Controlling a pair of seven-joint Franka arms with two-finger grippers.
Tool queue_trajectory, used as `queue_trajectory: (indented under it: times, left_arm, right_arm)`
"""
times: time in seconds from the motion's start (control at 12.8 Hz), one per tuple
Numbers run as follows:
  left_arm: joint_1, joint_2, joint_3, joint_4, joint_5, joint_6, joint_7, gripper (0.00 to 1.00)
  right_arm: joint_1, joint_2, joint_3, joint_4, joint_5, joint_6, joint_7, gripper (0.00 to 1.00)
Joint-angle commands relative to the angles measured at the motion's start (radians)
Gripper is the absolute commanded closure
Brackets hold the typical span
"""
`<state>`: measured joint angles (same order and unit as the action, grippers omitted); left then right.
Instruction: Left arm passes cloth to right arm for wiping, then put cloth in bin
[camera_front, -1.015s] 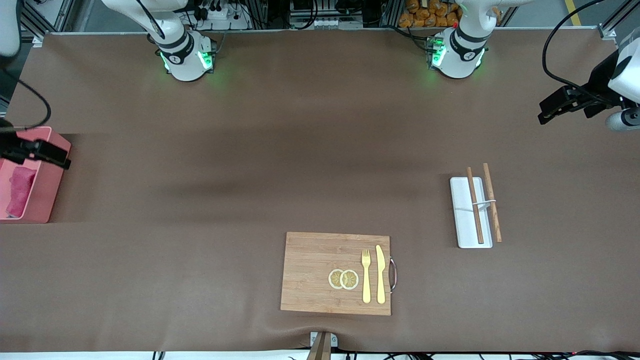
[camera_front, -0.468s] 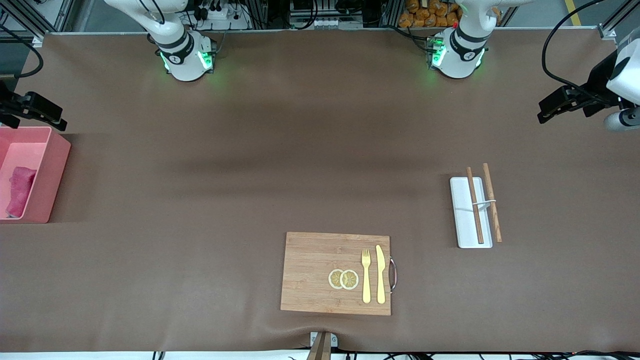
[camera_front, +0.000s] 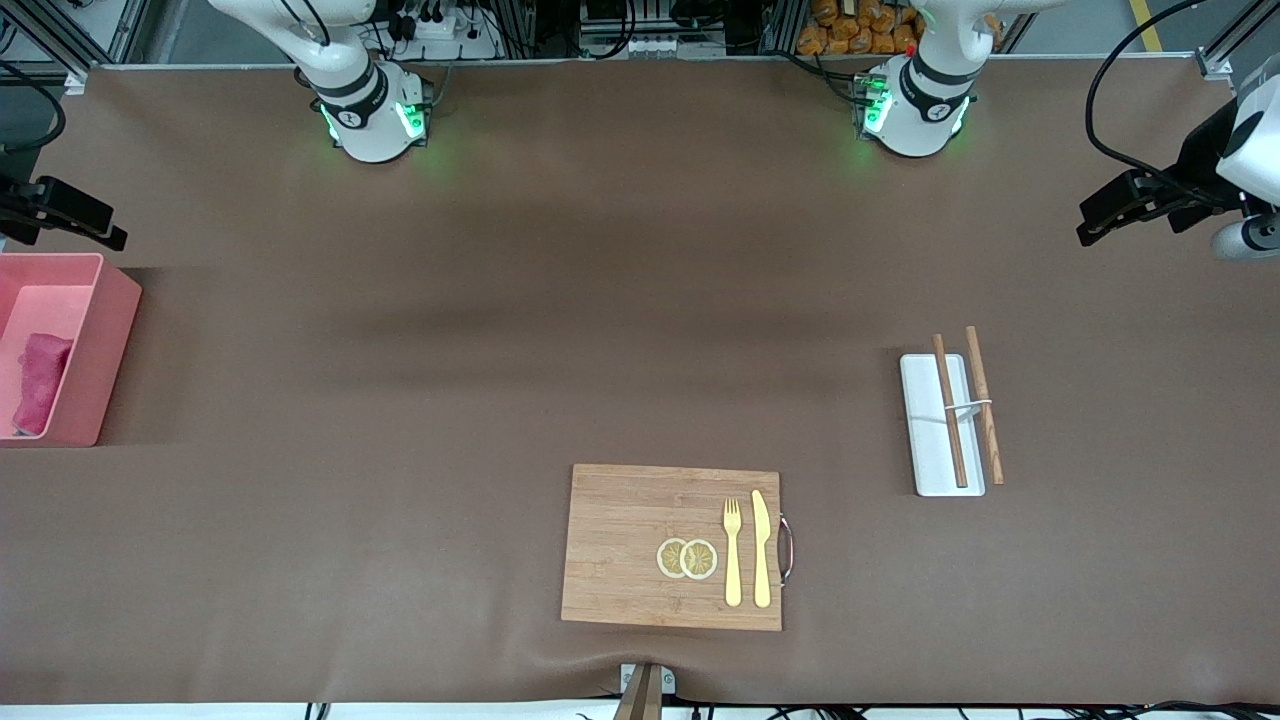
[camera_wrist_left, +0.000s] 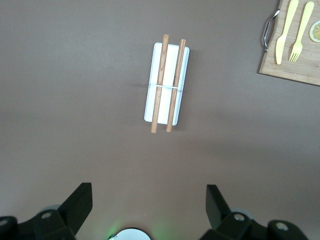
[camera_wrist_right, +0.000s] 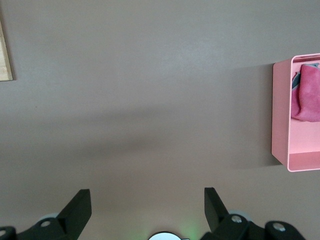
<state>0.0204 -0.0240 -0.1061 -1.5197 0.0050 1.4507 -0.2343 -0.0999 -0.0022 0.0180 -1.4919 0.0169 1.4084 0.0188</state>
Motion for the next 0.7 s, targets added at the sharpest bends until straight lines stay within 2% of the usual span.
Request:
queue_trajectory:
  times: [0.0, 0.62]
  left_arm:
    - [0.009, -0.03, -0.006, -0.02, 0.018, 0.002, 0.018, 0.0]
    - [0.003, -0.01, -0.004, 0.019, 0.02, 0.0, 0.01, 0.0]
  right_arm:
    - [-0.001, -0.025, 0.003, -0.014, 0.017, -0.02, 0.052, 0.0]
    - [-0.001, -0.025, 0.013, -0.013, 0.015, -0.049, 0.052, 0.0]
